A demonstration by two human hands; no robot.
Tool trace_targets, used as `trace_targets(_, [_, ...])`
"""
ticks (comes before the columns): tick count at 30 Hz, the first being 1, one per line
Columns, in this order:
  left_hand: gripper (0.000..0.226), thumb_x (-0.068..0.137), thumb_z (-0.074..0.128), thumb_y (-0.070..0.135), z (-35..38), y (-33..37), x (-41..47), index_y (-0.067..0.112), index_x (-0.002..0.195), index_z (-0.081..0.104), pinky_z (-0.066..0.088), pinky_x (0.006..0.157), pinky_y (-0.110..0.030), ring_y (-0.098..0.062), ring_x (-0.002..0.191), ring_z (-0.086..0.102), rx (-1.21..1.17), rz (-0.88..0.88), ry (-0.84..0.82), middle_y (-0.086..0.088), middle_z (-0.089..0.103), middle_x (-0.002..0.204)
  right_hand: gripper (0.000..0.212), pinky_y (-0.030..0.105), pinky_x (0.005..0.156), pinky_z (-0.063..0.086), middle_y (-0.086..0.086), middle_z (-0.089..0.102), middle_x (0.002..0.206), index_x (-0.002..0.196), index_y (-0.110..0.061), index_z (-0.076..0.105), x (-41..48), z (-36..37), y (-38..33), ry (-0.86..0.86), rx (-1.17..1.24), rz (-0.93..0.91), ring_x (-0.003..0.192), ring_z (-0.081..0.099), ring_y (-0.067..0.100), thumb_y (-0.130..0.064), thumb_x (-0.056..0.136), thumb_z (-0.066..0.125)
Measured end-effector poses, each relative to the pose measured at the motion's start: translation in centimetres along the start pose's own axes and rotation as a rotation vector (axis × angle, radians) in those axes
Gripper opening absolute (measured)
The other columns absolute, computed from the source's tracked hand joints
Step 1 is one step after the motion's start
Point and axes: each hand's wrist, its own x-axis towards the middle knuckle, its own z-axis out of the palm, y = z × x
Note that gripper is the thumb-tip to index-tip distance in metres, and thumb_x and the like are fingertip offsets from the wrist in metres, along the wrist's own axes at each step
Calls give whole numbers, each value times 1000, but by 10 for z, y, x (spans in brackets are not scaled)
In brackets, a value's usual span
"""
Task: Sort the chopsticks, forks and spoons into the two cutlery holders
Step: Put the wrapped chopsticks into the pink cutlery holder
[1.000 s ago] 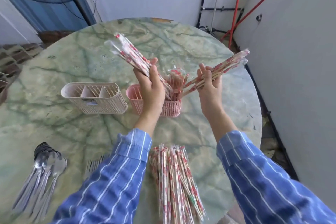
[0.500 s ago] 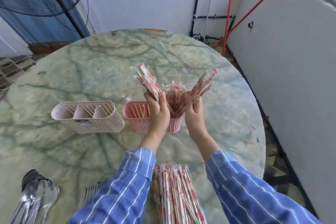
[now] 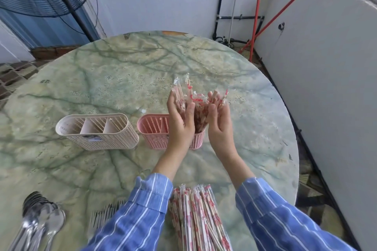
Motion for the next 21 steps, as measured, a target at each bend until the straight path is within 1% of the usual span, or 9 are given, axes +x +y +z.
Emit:
trace_targets(2, [53,100,47,20,2,-6,4,6,146,26,36,107,-21,-19,134,43,58,-18,-9,-11,41,147,22,22,74,51,-15,64,89,121,-11,52,2,5,-2,49,-75,-37,80,62,2,-18,102,42])
trace_targets(4, [43,102,40,16,4,-13,4,2,142,34,38,101,-15,-20,128,49,126,-22,-9,-15,51,139,12,22,52,41,-7,57,66,103,-12,54,1,8,0,75,-167,-82,55,52,10,-16,102,43])
trace_targets(6, [42,102,35,11,8,-22,-1,2,143,33,38,101,-13,-21,129,48,125,-38,-54,-17,50,139,11,14,48,31,-14,50,57,95,-16,52,-2,10,7,68,-238,-63,48,46,3,-12,101,44])
trace_targets(10, [51,103,32,12,11,-39,-7,8,151,18,25,106,-5,-15,142,30,100,-82,-178,-11,29,155,14,21,58,36,-20,54,65,98,-9,60,-7,12,22,-5,-343,52,54,51,-4,-15,100,47])
trace_targets(12, [56,103,36,16,8,-33,-6,12,153,10,20,115,-16,-15,146,20,15,-114,-208,-7,19,158,12,27,60,37,-18,53,63,94,-21,59,-4,9,18,-31,-307,75,54,51,-5,-15,99,50])
trace_targets(14, [64,100,45,20,1,-17,-2,16,153,8,20,118,-26,-8,146,17,-90,-123,-179,2,15,158,29,27,57,40,-12,60,71,124,-30,56,-1,4,8,-64,-205,61,55,48,-2,-17,98,53])
trace_targets(15, [66,98,51,22,-2,-7,2,18,152,12,23,118,-26,-5,144,20,-112,-97,-154,5,19,156,43,23,59,43,-7,66,86,138,-30,46,2,1,3,-76,-163,33,57,47,-1,-17,98,54])
trace_targets(17, [61,95,58,28,-7,11,12,18,148,29,28,114,-22,1,140,28,-90,-9,-141,11,31,150,48,24,69,51,-6,63,125,143,-28,42,10,-2,-5,-81,-123,-30,68,56,1,-16,98,55])
trace_targets(21, [23,94,61,25,-7,16,29,20,116,65,45,103,-31,-5,127,49,-69,107,-115,4,56,135,26,43,93,54,3,67,123,121,-14,67,23,-4,-12,-85,-52,-30,106,67,12,-15,96,58])
